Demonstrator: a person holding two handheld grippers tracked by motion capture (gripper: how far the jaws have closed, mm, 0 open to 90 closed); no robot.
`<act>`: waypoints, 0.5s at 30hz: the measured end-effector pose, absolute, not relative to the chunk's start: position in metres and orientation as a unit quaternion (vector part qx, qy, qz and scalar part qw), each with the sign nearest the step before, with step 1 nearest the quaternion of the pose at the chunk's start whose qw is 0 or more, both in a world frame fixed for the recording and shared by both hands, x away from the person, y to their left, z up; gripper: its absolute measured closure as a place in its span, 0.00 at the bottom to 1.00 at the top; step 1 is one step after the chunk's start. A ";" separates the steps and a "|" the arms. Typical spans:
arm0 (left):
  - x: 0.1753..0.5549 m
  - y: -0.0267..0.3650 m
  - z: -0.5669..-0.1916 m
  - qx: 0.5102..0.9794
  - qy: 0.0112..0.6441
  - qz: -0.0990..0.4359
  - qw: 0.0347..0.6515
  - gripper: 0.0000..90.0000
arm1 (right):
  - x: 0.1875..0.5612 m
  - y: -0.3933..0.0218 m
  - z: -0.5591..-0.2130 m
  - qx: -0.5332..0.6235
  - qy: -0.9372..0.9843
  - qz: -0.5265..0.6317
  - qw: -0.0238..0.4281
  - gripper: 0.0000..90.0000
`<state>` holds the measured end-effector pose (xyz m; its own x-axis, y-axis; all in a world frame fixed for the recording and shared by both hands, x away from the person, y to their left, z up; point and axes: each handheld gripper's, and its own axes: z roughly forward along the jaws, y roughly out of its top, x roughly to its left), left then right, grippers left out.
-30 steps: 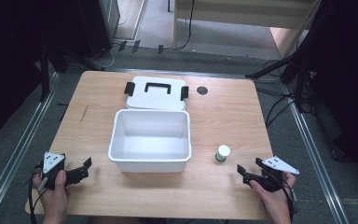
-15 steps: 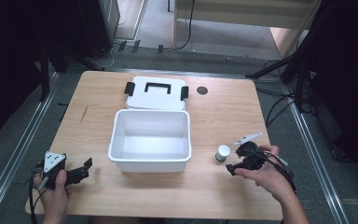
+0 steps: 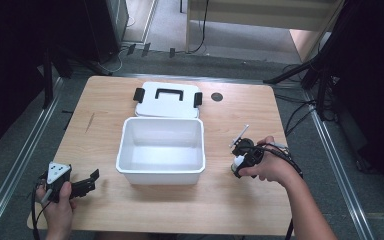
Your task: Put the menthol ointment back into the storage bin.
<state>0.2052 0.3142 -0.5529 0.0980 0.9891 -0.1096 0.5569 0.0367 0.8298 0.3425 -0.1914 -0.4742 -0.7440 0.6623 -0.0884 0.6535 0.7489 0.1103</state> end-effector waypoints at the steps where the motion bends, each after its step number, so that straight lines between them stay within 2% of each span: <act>1: 0.205 0.314 -0.553 0.635 0.609 0.281 0.383 0.04 | 0.349 -0.187 -0.473 0.365 0.928 0.034 0.058 0.33; 4: 0.206 0.314 -0.553 0.636 0.609 0.281 0.382 0.03 | 0.355 -0.183 -0.475 0.377 0.924 0.029 0.055 0.34; 5: 0.206 0.314 -0.553 0.636 0.609 0.280 0.382 0.04 | 0.359 -0.180 -0.478 0.382 0.923 0.017 0.043 0.49; 6: 0.206 0.314 -0.553 0.636 0.609 0.280 0.382 0.04 | 0.360 -0.180 -0.479 0.383 0.923 0.010 0.035 0.55; 13: 0.206 0.314 -0.553 0.638 0.608 0.280 0.381 0.04 | 0.361 -0.172 -0.469 0.369 0.929 0.009 0.018 0.57; 15: 0.206 0.314 -0.553 0.638 0.608 0.281 0.380 0.04 | 0.359 -0.165 -0.453 0.354 0.935 0.020 0.014 0.57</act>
<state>0.2056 0.3140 -0.5528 0.1021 0.9894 -0.1030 0.5619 0.0281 0.8267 0.3586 -0.1645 -0.4530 -0.7491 0.6623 -0.0123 0.6612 0.7488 0.0469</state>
